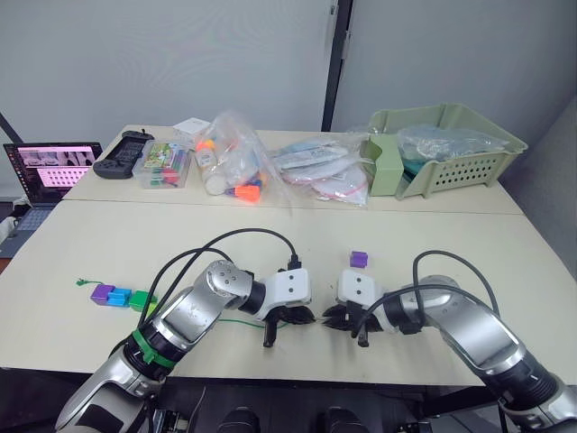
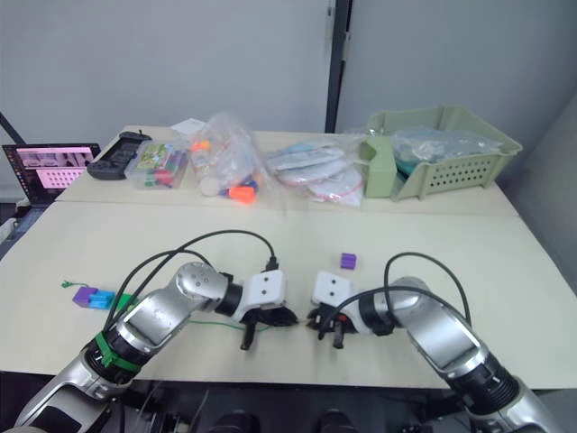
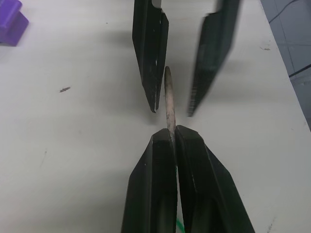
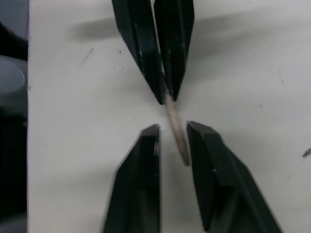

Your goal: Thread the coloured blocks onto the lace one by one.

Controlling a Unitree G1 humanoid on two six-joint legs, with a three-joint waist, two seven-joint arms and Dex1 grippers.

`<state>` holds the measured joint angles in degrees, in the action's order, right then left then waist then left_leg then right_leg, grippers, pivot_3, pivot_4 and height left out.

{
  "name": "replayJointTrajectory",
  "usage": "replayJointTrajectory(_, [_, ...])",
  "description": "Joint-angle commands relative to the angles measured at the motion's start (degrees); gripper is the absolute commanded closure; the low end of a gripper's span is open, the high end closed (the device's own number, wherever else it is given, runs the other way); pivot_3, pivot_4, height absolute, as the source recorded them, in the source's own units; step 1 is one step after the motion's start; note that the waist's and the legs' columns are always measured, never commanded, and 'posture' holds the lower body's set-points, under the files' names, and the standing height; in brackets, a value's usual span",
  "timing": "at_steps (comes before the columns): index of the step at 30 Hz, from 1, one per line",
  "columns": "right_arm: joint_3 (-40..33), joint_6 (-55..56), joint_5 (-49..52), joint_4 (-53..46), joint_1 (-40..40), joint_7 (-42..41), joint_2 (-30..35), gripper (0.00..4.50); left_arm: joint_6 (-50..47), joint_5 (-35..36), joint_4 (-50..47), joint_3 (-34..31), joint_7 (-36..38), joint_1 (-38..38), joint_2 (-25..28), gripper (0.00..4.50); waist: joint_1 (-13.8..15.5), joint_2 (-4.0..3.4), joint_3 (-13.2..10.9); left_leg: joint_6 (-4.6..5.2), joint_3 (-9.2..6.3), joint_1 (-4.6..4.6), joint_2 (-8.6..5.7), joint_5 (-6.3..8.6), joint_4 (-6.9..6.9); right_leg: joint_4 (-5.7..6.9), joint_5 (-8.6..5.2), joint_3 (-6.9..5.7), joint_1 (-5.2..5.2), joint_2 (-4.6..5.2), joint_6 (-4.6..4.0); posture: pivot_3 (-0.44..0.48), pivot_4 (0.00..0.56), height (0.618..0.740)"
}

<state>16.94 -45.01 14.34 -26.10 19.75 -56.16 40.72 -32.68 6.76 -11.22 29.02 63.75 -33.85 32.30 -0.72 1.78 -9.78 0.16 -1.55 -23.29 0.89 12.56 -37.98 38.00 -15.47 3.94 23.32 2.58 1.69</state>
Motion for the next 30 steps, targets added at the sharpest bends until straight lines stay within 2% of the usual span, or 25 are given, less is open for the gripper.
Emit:
replayJointTrajectory(1, [-9.35,-4.42,4.02,-5.97,-4.26,3.5,0.64,2.12,1.36,-0.02,-0.88,-1.6,0.66,-0.58,1.17,4.5,0.08,0.0,0.0,0.0,0.0,0.01,-0.01,0.0,0.0,0.0,0.0,0.0,0.0,0.01,0.0,0.0,0.15,0.74])
replayJointTrajectory(4, [-18.49,-9.02,7.39,-9.9,-10.75,9.1,-2.65,1.09,1.56,0.13,-1.43,-1.86,0.99,-0.06,2.09,4.5,0.22,0.0,0.0,0.0,-0.03,0.04,-0.02,0.0,0.0,-0.02,0.0,-0.01,-0.07,0.02,0.01,0.0,0.15,0.74])
replayJointTrajectory(7, [-23.5,-10.65,7.62,-11.77,-15.1,16.36,-7.92,0.04,1.65,0.3,-1.66,-2.07,1.12,0.23,2.61,4.5,-0.09,0.0,0.0,0.0,0.0,0.07,0.0,0.0,0.0,-0.01,-0.01,0.01,-0.08,0.0,0.01,0.0,0.15,0.74])
replayJointTrajectory(10, [-25.25,-9.85,4.23,-11.2,-17.91,25.87,-13.75,0.01,1.69,0.35,-1.75,-2.32,1.24,0.48,2.99,4.5,-0.32,-0.01,0.01,0.0,0.0,0.08,0.03,0.0,0.01,0.01,-0.01,0.02,-0.06,-0.04,0.01,0.0,0.15,0.74])
replayJointTrajectory(14, [-21.29,-6.17,-3.24,-7.79,-16.19,41.85,-25.46,0.01,1.77,0.38,-1.64,-2.51,1.26,0.59,3.37,4.5,-0.59,-0.02,0.01,0.0,0.03,0.1,0.04,0.0,0.03,0.02,-0.01,0.06,-0.03,-0.04,0.01,0.0,0.15,0.74])
replayJointTrajectory(19, [-17.69,1.83,-9.1,-0.71,-12.15,53.0,-36.31,0.01,1.93,0.41,-1.6,-2.65,1.14,0.85,3.74,4.5,-0.7,-0.04,0.02,0.0,0.04,0.03,0.04,0.0,0.06,0.02,-0.01,0.08,0.06,-0.03,0.01,0.0,0.15,0.74])
replayJointTrajectory(24, [-17.79,9.7,-12.58,9.75,-6.29,59.07,-40.6,0.01,1.89,0.47,-1.69,-2.77,1.07,1.03,4.02,4.5,-0.5,-0.04,0.02,-0.01,0.05,0.01,-0.01,0.0,0.06,0.0,0.0,0.08,0.07,0.02,0.01,0.0,0.15,0.74])
replayJointTrajectory(30, [-19.29,17.66,-13.89,23.65,-0.84,63.04,-42.61,0.01,1.72,0.43,-1.75,-2.91,0.86,1.18,4.06,4.5,-1.03,-0.04,0.02,-0.01,0.05,0.04,0.02,0.0,0.09,0.03,0.0,0.08,0.08,0.0,-0.01,0.0,0.15,0.74])
